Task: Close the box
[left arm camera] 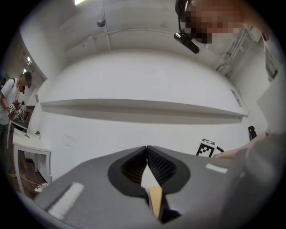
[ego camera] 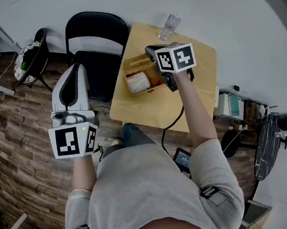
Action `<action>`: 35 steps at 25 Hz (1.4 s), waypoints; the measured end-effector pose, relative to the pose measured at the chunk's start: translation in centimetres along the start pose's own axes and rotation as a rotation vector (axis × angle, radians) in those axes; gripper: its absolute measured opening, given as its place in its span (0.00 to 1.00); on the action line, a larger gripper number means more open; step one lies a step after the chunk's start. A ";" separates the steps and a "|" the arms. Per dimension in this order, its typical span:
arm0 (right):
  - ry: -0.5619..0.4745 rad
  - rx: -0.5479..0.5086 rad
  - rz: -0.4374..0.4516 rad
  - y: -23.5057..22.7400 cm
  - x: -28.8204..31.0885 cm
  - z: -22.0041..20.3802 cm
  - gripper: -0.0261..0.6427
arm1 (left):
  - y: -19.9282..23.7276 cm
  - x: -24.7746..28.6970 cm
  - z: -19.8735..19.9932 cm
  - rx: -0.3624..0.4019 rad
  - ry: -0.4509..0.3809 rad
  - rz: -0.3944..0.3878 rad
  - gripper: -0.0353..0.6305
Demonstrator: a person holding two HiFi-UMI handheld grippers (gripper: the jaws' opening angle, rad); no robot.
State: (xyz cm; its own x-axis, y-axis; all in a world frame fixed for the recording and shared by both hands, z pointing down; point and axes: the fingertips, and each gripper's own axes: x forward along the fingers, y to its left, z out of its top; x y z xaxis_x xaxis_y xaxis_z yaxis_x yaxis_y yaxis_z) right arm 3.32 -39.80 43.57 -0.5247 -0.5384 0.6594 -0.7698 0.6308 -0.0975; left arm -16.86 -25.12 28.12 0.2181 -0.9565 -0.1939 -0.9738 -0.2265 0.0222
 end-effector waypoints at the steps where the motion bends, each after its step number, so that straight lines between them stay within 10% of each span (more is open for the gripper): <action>1: -0.003 0.003 -0.002 0.1 -0.3 -0.3 0.07 | -0.2 -0.2 0.1 0.001 -0.001 -0.004 0.14; 35: 0.028 0.122 -0.042 1.7 -3.1 -11.9 0.07 | -4.5 -4.0 -0.7 -0.004 0.028 -0.092 0.14</action>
State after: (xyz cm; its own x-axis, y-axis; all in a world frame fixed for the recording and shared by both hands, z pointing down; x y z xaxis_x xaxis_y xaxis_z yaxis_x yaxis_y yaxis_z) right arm 7.92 -30.40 50.20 -0.4823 -0.5457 0.6853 -0.8302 0.5344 -0.1587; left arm -13.29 -20.37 29.53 0.3079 -0.9365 -0.1677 -0.9494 -0.3139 0.0098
